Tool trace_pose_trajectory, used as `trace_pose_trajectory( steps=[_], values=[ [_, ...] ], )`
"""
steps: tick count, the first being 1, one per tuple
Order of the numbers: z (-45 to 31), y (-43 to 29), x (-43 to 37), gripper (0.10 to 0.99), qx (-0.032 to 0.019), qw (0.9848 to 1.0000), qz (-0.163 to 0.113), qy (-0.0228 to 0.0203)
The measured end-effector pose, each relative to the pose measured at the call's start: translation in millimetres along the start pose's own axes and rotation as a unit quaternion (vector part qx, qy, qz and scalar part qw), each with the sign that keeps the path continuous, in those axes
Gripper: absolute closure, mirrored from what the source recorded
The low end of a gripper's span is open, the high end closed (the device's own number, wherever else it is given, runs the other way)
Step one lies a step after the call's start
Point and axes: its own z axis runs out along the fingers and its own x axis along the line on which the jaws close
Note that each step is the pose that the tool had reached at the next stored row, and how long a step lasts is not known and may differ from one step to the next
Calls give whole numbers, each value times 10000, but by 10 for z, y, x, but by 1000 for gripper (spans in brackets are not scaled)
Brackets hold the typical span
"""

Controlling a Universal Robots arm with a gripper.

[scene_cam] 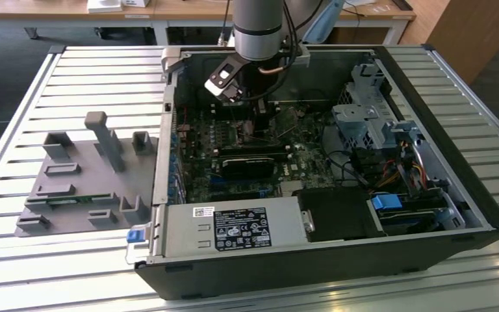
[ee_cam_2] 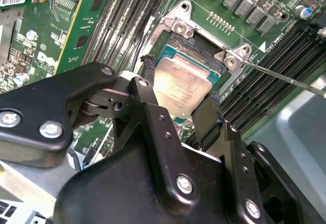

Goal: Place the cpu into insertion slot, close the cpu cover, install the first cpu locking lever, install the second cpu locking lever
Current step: 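Place the cpu into insertion slot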

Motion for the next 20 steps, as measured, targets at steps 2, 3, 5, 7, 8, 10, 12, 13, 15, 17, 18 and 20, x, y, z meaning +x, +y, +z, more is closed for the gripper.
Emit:
trace_pose_trajectory(
  steps=[2, 3, 5, 7, 8, 10, 12, 13, 15, 17, 18, 20],
  values=[
    [14, -3, 1, 545, 0, 10000, 1, 0],
    [23, -4, 2, 545, 1, 10000, 3, -1],
    [38, -5, 5, 545, 1, 10000, 11, -1],
    [49, -6, 6, 545, 1, 10000, 17, -1],
    [54, -6, 6, 545, 1, 10000, 19, -2],
    [65, -7, 8, 545, 2, 10000, 22, -2],
    [77, -8, 11, 545, 2, 10000, 27, -2],
    [84, -8, 12, 545, 2, 10000, 29, -2],
    [92, -8, 13, 545, 2, 10000, 33, -2],
    [101, -9, 15, 545, 3, 10000, 35, -2],
    [107, -10, 17, 545, 3, 10000, 36, -2],
    [118, -10, 21, 545, 2, 10000, 36, -2]
  ],
)
